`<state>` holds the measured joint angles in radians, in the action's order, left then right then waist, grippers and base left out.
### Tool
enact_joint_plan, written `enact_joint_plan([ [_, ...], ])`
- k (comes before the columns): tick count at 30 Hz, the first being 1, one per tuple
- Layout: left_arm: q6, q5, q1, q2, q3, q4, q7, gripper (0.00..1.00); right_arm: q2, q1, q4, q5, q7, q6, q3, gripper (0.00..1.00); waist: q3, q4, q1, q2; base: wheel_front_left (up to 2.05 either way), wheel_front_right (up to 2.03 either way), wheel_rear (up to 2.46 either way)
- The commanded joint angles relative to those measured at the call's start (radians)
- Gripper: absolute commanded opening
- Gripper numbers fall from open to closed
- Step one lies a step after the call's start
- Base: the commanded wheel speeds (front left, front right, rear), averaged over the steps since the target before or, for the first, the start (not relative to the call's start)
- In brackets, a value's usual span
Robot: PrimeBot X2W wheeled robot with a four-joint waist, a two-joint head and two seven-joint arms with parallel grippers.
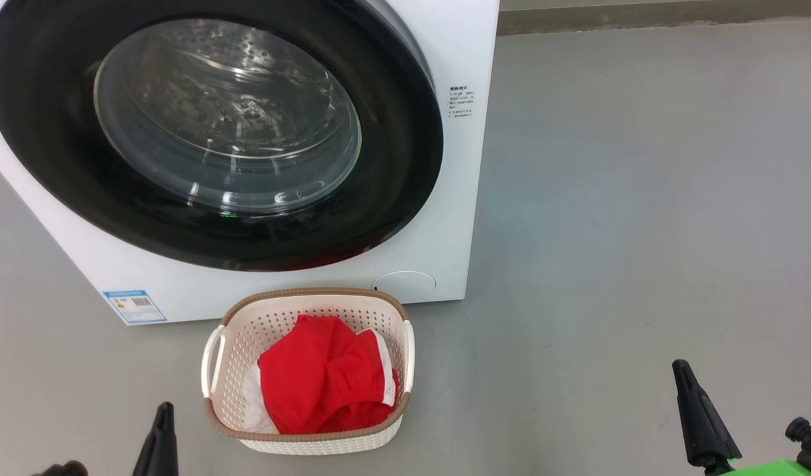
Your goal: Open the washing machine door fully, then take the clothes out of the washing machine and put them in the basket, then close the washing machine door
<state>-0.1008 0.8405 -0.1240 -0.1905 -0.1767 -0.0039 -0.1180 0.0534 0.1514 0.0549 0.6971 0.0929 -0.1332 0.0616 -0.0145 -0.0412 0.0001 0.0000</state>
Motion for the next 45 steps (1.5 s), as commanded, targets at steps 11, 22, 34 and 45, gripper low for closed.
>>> enact_joint_plan([
  [11,0.039,0.127,0.072,0.003,0.055,0.019,0.027,0.0,0.02,-0.075,-0.024,0.152,-0.022,0.001,-0.012,0.0,0.002,0.006,-0.0001,0.0,0.0,0.0,0.0],
  [22,0.071,0.238,0.098,0.02,0.086,0.056,0.053,0.0,0.023,-0.104,-0.068,0.284,-0.044,0.001,-0.011,0.0,0.003,0.012,-0.0001,0.0,0.0,0.0,0.0],
  [34,0.105,0.358,0.125,0.038,0.119,0.096,0.083,0.0,0.026,-0.136,-0.116,0.426,-0.069,0.002,-0.01,0.0,0.005,0.018,-0.0001,0.0,0.0,0.0,0.0],
  [45,0.136,0.467,0.151,0.056,0.151,0.133,0.112,0.0,0.028,-0.165,-0.161,0.556,-0.093,0.002,-0.007,0.0,0.006,0.024,-0.0001,0.0,0.0,0.0,0.0],
])
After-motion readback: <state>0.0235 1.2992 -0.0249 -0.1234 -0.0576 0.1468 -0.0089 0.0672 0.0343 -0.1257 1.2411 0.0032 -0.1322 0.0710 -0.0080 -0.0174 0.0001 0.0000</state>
